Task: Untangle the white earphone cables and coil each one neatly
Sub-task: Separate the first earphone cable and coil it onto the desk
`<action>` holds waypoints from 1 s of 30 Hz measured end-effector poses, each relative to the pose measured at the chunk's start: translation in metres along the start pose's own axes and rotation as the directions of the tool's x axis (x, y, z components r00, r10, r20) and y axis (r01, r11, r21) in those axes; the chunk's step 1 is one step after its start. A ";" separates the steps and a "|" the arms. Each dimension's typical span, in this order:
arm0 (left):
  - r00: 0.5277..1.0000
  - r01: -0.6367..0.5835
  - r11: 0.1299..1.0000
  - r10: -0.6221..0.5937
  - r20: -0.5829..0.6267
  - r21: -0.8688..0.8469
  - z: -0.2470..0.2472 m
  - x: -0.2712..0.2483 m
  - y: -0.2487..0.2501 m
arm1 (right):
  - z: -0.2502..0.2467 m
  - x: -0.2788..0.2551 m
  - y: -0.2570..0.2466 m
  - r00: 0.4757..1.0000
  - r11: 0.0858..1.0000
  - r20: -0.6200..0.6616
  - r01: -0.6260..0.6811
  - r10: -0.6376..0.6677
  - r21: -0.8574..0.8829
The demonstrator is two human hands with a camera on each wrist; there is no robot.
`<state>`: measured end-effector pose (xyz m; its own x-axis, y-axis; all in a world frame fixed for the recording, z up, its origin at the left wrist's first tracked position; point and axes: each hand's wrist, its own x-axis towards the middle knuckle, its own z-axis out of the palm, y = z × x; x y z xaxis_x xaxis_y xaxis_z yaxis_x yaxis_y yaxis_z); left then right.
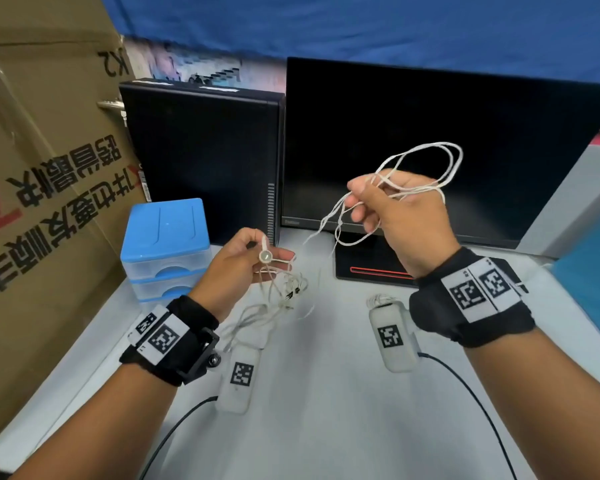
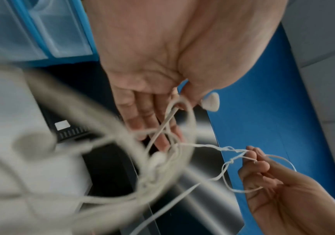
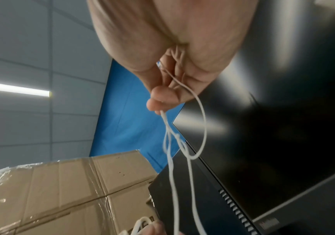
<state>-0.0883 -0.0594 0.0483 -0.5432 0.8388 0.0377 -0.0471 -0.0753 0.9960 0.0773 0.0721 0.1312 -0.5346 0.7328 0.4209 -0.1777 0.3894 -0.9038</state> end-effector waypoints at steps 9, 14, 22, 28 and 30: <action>0.996 -0.057 0.977 0.070 0.058 -0.207 -0.021 0.004 -0.015 | 0.020 0.001 -0.013 0.993 0.982 0.116 0.002 0.020 -0.189; 0.993 -0.087 0.996 0.087 0.074 -0.001 -0.016 0.000 -0.020 | 0.021 0.023 -0.043 0.997 0.997 -0.037 0.075 -0.073 0.037; 0.997 0.000 0.943 -0.027 0.076 0.334 -0.024 0.007 -0.050 | 0.006 0.058 -0.093 0.958 0.947 -0.159 0.266 -0.239 0.181; 0.994 0.107 0.763 -0.063 -0.091 0.637 -0.032 0.012 -0.060 | 0.003 0.068 -0.101 0.927 0.932 -0.185 0.348 -0.325 0.104; 0.991 0.128 0.812 -0.077 -0.113 0.570 -0.034 0.015 -0.059 | 0.001 0.071 -0.104 0.909 0.915 -0.239 0.379 -0.341 0.137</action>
<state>-0.1218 -0.0607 -0.0128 -0.6296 0.7755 -0.0481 0.3698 0.3536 0.8592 0.0576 0.0830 0.2552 -0.2283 0.6669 0.7093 -0.4781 0.5579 -0.6784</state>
